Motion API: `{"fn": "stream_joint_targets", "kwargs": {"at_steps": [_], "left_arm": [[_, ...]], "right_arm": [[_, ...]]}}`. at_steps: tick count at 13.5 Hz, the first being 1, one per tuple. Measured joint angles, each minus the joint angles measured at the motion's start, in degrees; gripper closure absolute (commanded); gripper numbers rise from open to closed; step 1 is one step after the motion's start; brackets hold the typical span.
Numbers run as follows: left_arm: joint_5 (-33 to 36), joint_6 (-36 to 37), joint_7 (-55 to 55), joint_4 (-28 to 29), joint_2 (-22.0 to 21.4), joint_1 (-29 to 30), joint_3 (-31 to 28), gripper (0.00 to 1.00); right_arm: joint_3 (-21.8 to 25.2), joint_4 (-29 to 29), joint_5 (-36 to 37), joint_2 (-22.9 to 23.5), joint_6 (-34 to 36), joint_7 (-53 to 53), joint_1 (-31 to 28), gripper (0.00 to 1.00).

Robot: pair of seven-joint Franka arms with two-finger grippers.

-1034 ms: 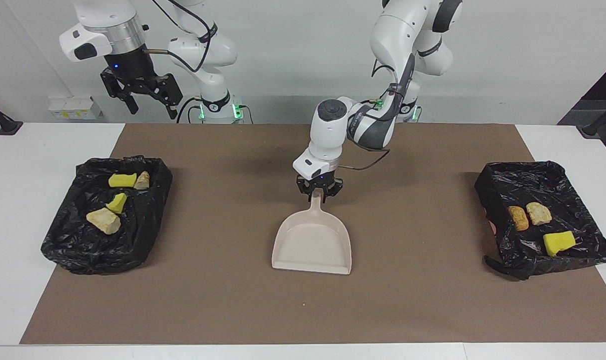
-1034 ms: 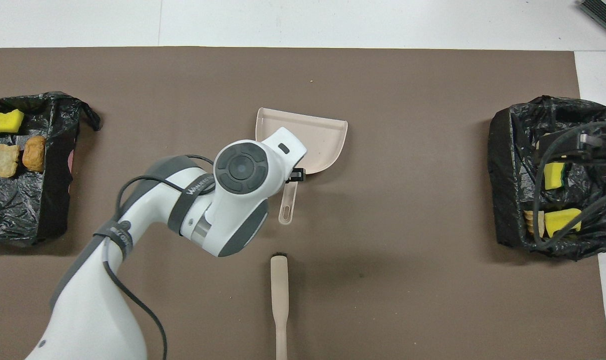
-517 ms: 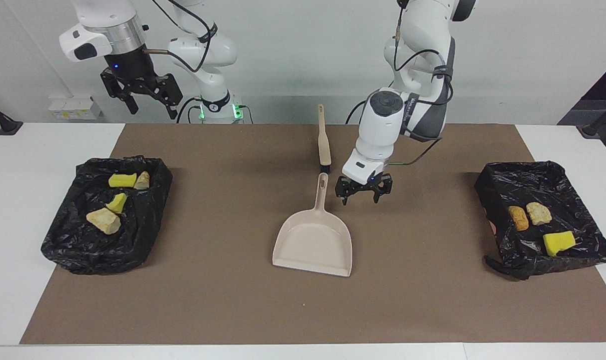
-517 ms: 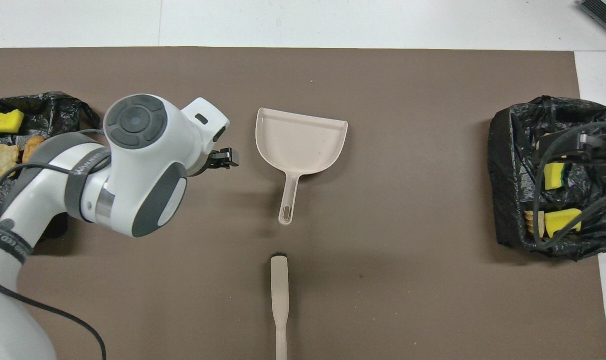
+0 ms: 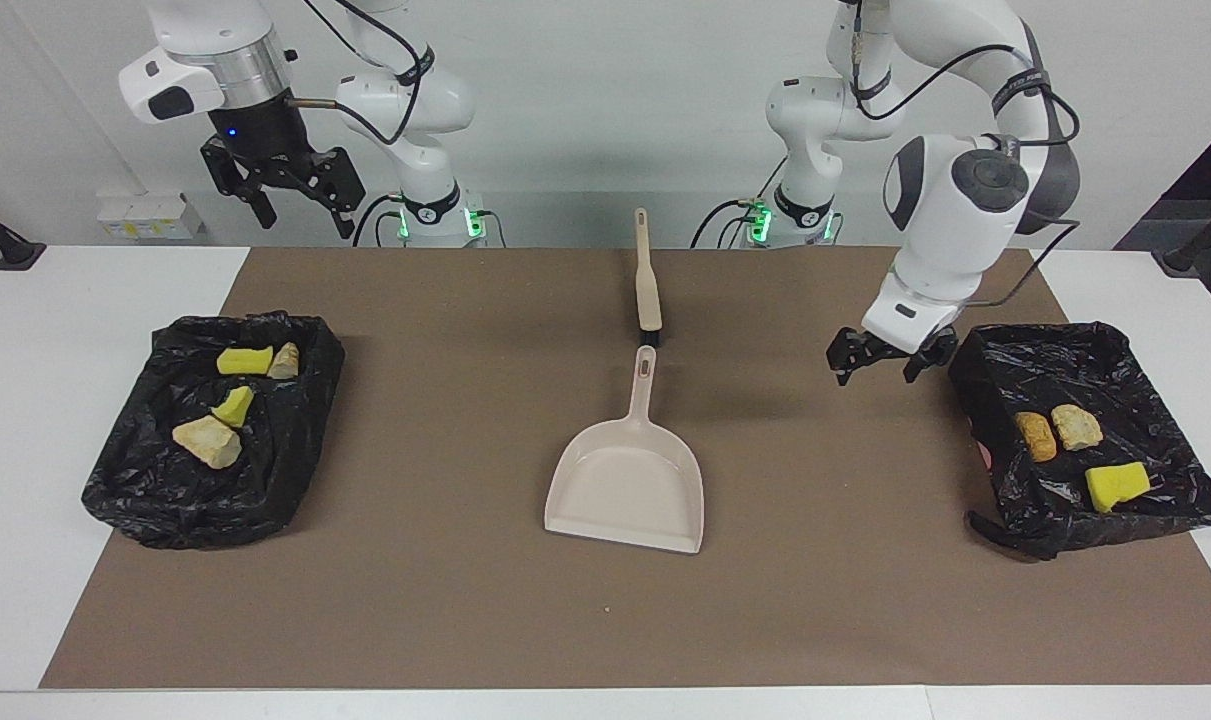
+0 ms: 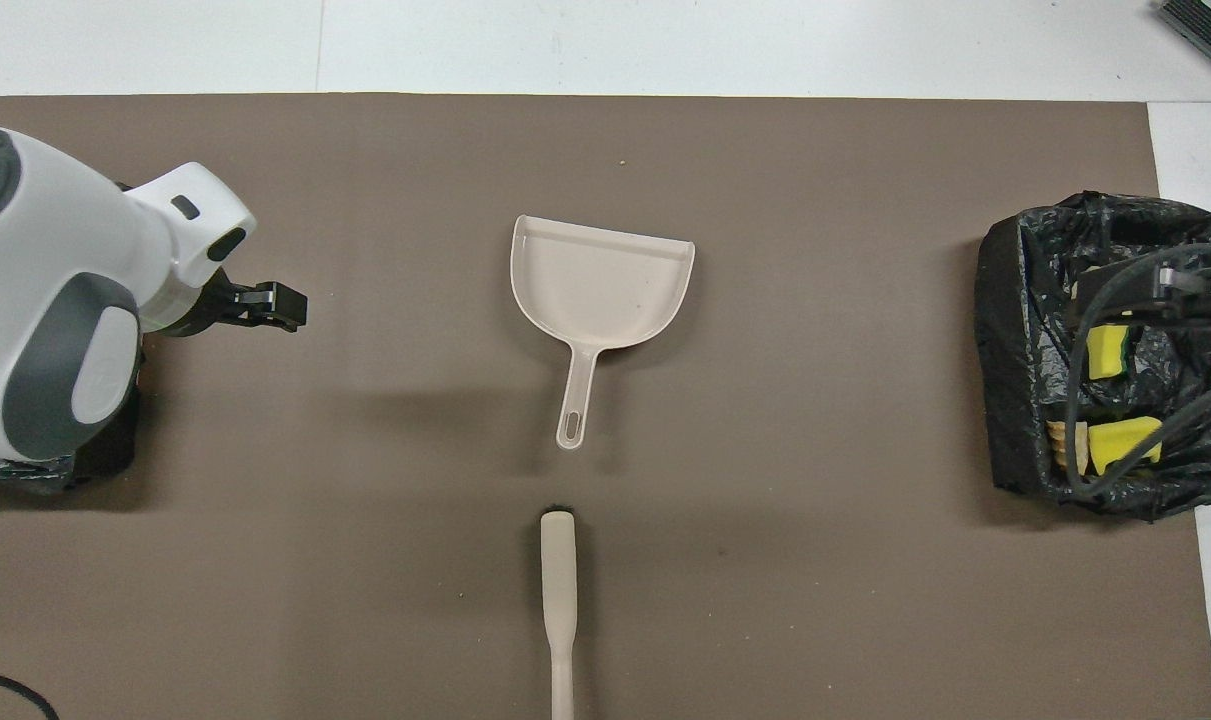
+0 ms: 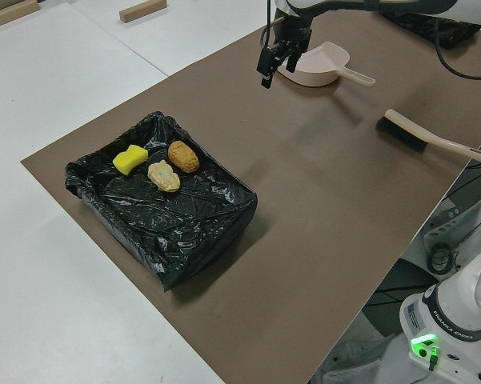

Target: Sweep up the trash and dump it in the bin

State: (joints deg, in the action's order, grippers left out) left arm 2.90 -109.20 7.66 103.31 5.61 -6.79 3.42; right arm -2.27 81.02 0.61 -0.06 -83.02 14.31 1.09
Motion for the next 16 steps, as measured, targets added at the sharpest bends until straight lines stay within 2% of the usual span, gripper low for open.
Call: {"fn": "stream_joint_targets", "kwargs": {"at_steps": [4,7,12,16], "left_arm": [[-0.1,5.2,-3.3,-0.6,-3.7,2.0,-0.1,0.00],[-0.6,10.0,-3.3,-3.4,-5.5,2.0,-0.2,0.00],[-1.5,14.8,-3.4,-6.3,-8.7,3.1,-0.4,0.00],[-1.6,17.2,-7.4,-6.5,-11.4,4.4,-0.7,0.00]], "right_arm": [[0.0,0.0,0.0,0.0,0.0,0.0,0.0,0.00],[0.0,0.0,0.0,0.0,0.0,0.0,0.0,0.00],[0.0,0.0,0.0,0.0,0.0,0.0,0.0,0.00],[0.0,0.0,0.0,0.0,0.0,0.0,0.0,0.00]]}}
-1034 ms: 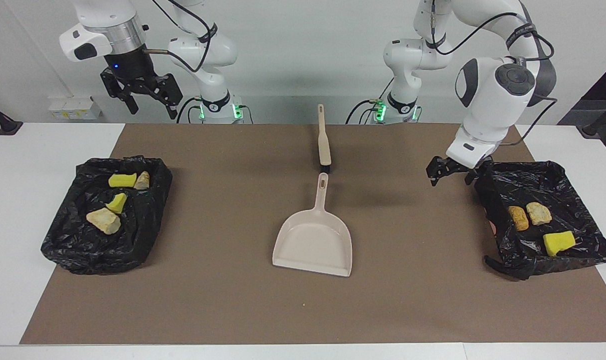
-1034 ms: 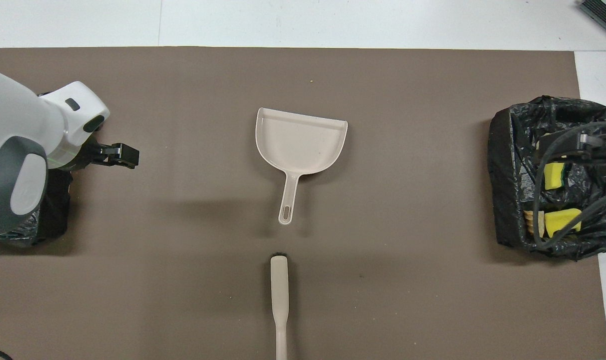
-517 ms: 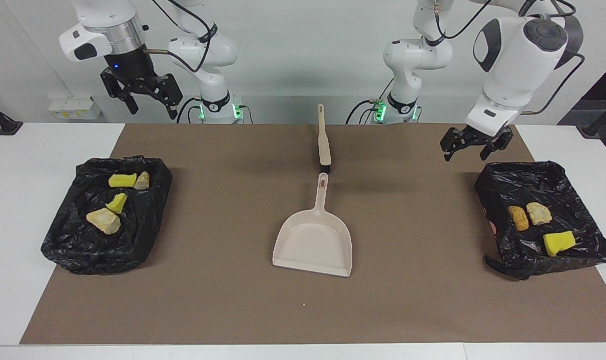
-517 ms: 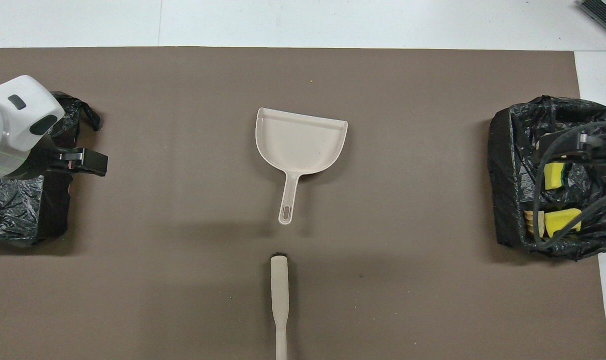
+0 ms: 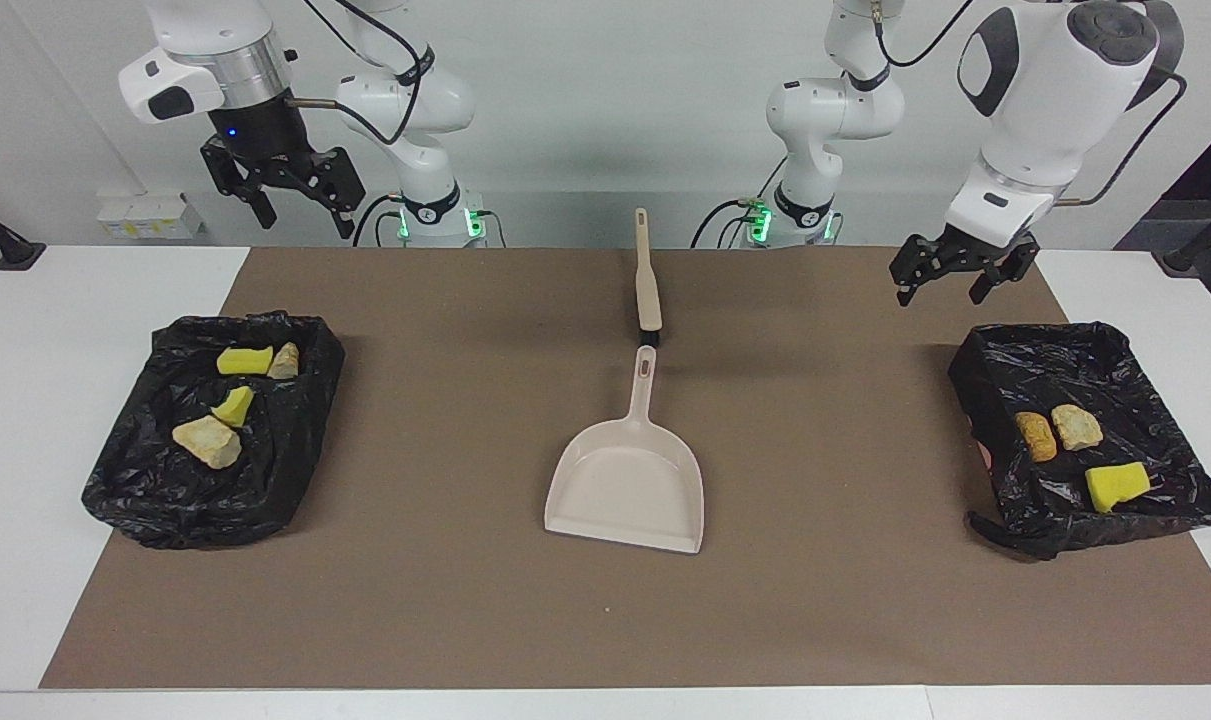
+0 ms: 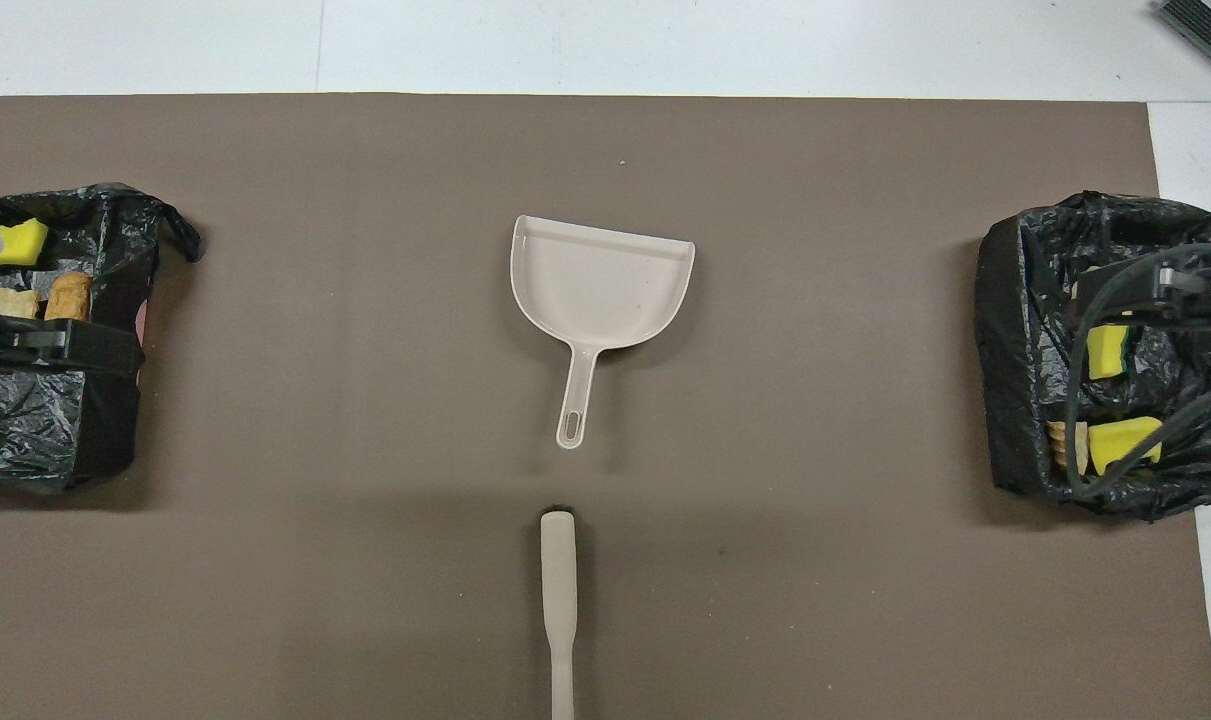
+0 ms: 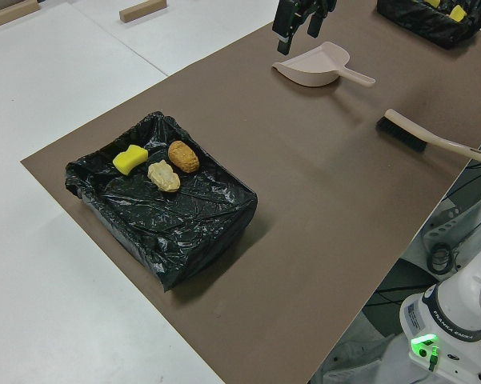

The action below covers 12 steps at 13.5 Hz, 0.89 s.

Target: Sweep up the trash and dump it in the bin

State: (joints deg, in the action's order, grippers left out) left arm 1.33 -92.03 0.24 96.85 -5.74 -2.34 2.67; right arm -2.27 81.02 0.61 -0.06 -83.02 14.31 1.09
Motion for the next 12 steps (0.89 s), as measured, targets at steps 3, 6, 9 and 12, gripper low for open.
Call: {"fn": "stream_joint_targets", "kwargs": {"at_steps": [3,6,9,12], "left_arm": [[0.0,0.6,-0.9,0.1,-0.2,0.1,0.0,0.00],[-0.7,0.6,-1.0,0.1,-0.2,0.1,-0.1,0.00],[-2.3,0.6,-1.0,-0.6,-0.3,0.1,-0.2,0.00],[-2.3,0.6,-1.0,-0.7,-0.7,0.1,-0.4,0.00]], "right_arm": [[0.0,0.0,0.0,0.0,0.0,0.0,0.0,0.00],[0.0,0.0,0.0,0.0,0.0,0.0,0.0,0.00],[0.0,0.0,0.0,0.0,0.0,0.0,0.0,0.00],[0.0,0.0,0.0,0.0,0.0,0.0,0.0,0.00]]}}
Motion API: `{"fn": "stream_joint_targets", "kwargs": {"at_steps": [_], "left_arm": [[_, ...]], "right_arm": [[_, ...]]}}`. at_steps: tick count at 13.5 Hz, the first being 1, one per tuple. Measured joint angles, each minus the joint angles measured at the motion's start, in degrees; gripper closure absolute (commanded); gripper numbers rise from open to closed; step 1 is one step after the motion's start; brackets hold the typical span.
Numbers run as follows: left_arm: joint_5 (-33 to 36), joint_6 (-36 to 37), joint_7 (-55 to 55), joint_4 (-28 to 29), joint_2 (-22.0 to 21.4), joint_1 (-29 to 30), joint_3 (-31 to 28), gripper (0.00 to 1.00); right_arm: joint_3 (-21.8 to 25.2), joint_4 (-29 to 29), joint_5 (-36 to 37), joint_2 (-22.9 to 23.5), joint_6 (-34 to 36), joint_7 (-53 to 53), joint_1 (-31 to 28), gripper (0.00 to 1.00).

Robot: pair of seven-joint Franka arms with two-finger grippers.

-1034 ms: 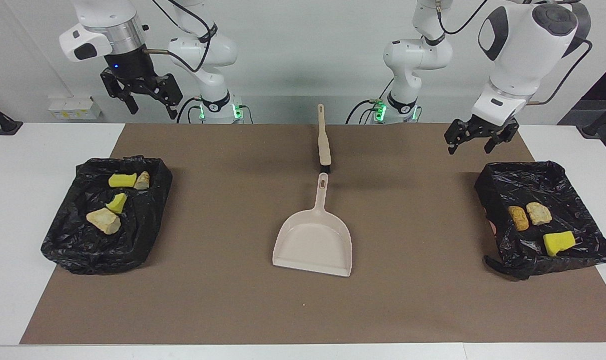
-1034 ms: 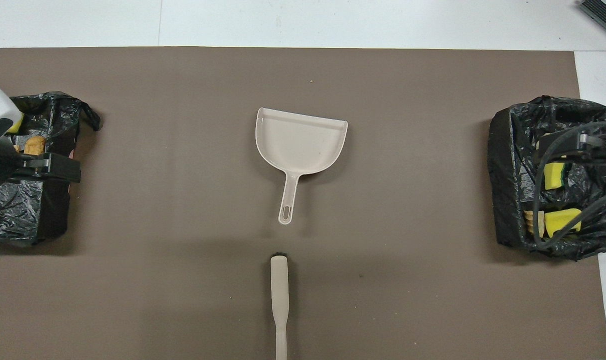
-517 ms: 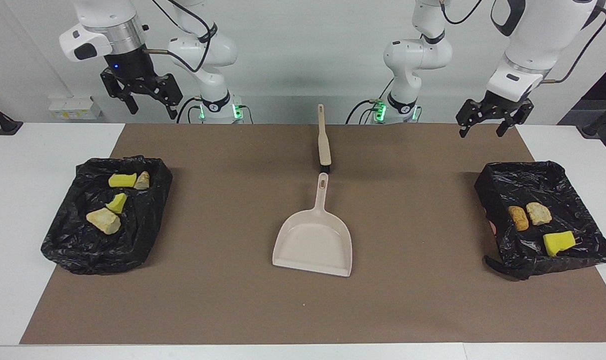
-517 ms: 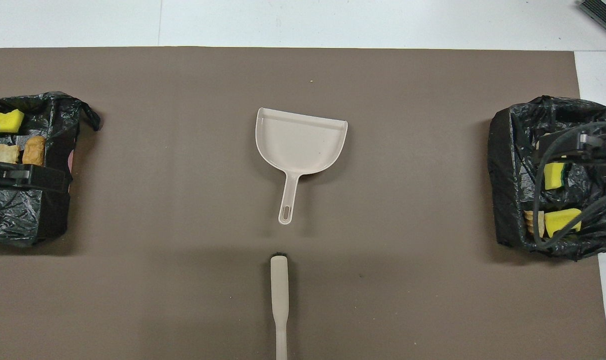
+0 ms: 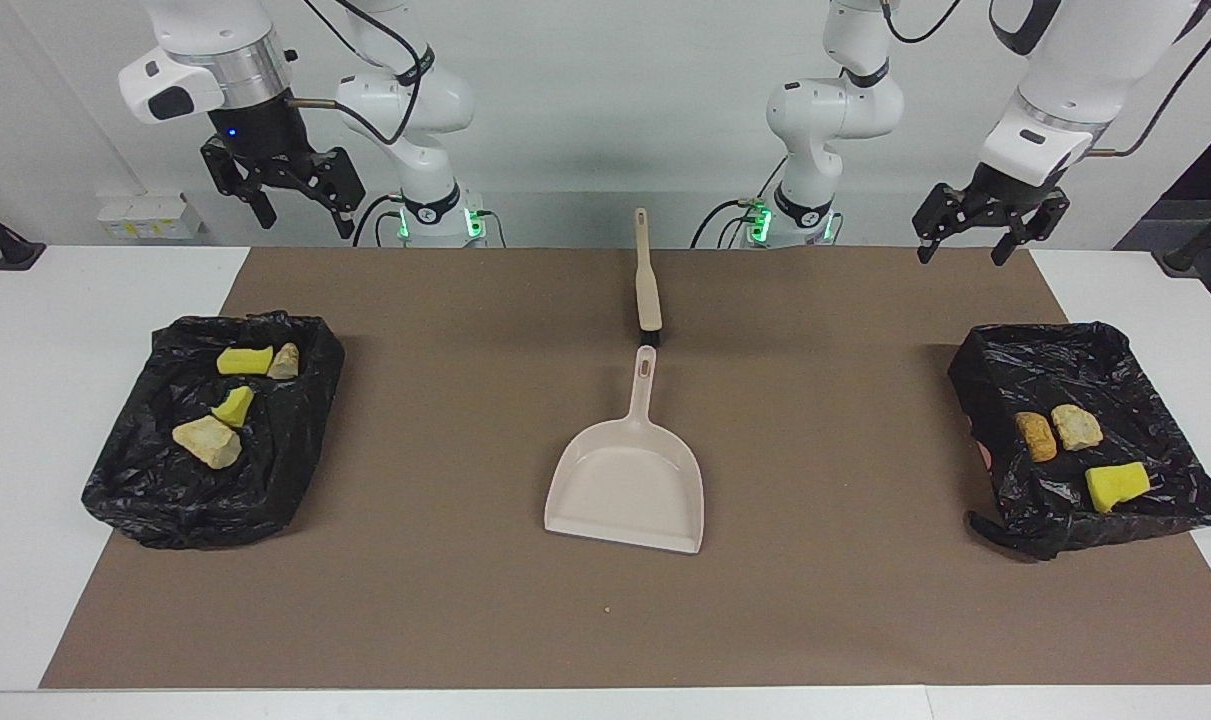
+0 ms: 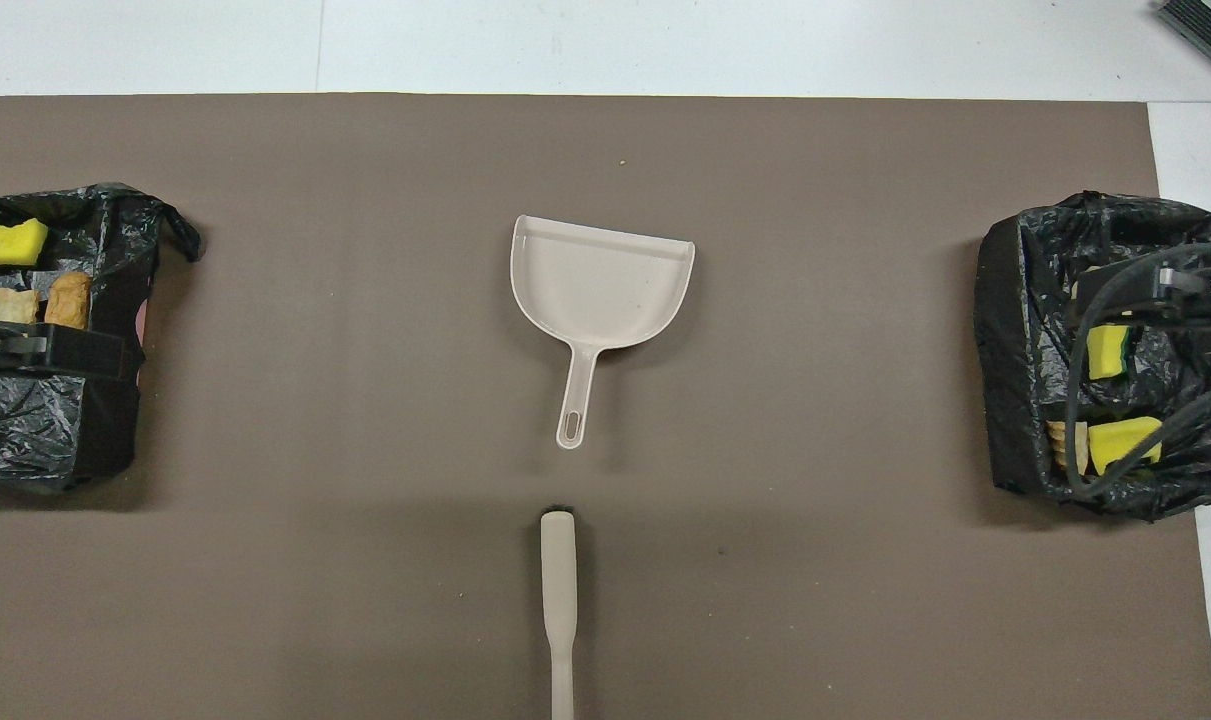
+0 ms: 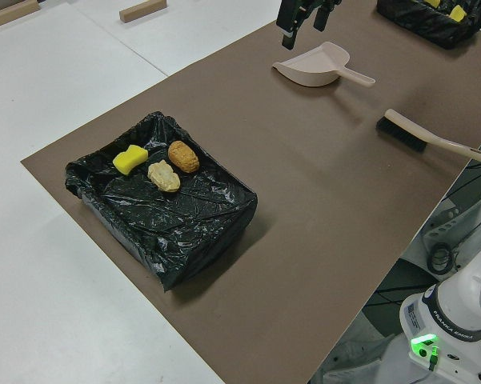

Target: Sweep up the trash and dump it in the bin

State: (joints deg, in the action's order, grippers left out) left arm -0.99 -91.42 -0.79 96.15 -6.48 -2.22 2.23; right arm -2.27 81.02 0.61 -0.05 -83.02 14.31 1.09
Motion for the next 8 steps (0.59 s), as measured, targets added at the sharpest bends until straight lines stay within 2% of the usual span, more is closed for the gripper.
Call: {"fn": "stream_joint_targets", "kwargs": {"at_steps": [8], "left_arm": [[-0.2,-0.1,0.0,0.0,-0.5,0.0,-0.1,0.00]], "right_arm": [[0.0,0.0,0.0,0.0,0.0,0.0,0.0,0.00]]}}
